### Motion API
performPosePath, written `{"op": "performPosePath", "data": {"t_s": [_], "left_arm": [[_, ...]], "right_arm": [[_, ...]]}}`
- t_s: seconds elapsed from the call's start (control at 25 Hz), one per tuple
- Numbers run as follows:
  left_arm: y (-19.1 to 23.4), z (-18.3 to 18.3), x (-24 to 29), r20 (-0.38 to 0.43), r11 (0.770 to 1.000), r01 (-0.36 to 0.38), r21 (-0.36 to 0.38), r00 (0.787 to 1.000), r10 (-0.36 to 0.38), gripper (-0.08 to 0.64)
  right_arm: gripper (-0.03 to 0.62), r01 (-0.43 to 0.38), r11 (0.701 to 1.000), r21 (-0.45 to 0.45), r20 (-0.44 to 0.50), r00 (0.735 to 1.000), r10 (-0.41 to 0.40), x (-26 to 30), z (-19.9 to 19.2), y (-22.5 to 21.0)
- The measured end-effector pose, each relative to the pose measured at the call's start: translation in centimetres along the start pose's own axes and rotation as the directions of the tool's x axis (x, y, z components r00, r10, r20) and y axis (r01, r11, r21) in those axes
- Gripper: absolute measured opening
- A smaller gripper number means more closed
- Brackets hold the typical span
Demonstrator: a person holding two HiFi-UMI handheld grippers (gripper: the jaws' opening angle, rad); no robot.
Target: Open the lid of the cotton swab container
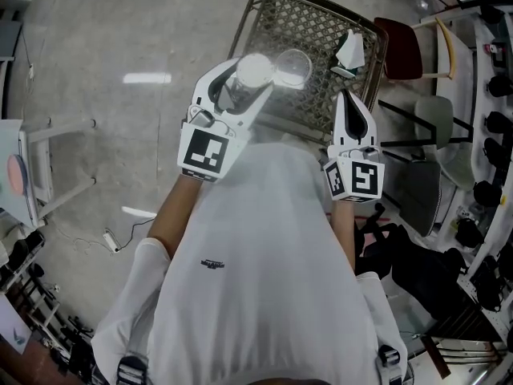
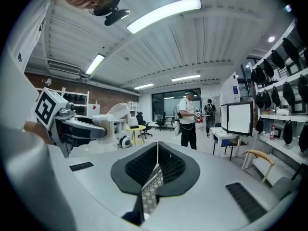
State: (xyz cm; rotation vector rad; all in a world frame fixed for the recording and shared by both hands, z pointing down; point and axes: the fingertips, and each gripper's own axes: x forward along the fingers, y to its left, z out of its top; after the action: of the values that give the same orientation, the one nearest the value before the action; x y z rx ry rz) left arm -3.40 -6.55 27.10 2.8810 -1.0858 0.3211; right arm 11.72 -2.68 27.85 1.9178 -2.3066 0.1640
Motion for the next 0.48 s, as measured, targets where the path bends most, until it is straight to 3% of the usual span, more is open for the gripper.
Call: {"op": "performPosePath", "data": {"t_s": [0.48], "left_arm": [[-0.59, -0.26, 0.07, -0.003, 1.000, 0.007, -0.005, 1.000, -0.007, 0.241]], "right_arm": [[0.003, -0.010, 1.000, -0.015, 0.009, 1.000, 0.010, 0.10, -0.37, 0.36]]}}
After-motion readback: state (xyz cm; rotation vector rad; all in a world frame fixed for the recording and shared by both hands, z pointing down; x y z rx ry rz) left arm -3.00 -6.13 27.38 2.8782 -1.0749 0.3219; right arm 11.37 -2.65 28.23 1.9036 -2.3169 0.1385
